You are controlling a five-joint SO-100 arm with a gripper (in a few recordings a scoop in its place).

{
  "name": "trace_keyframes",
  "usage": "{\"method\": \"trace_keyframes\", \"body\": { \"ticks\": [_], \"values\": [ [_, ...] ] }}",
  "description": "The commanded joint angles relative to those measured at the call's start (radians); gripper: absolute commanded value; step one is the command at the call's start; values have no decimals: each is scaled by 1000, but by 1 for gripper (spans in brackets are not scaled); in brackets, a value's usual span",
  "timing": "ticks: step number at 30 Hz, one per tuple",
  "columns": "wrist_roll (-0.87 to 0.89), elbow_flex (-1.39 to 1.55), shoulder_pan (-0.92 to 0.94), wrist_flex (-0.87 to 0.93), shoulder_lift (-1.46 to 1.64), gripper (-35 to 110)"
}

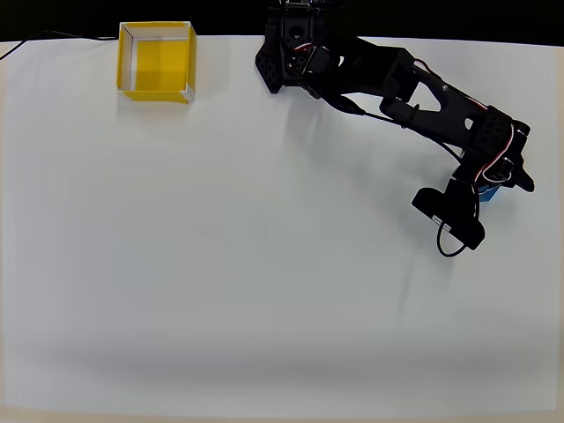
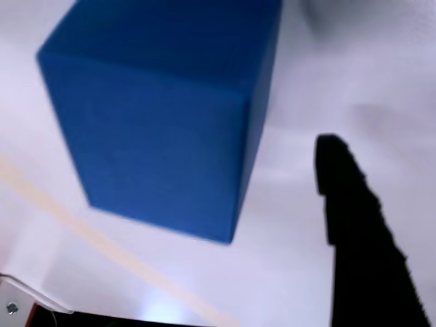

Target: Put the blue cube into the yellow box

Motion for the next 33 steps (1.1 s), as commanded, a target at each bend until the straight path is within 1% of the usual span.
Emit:
{"method": "trace_keyframes", "body": {
  "ticks": [1,6,12,15,24,33],
  "values": [
    [3,-120,-17,-14,34,58],
    [-6,-146,-14,-37,0,54],
    [-37,-195,0,-40,-40,44],
    [-38,-213,3,-37,-54,42],
    [-38,-224,5,-20,-66,29],
    [-126,-222,14,-12,-49,15]
  ]
}}
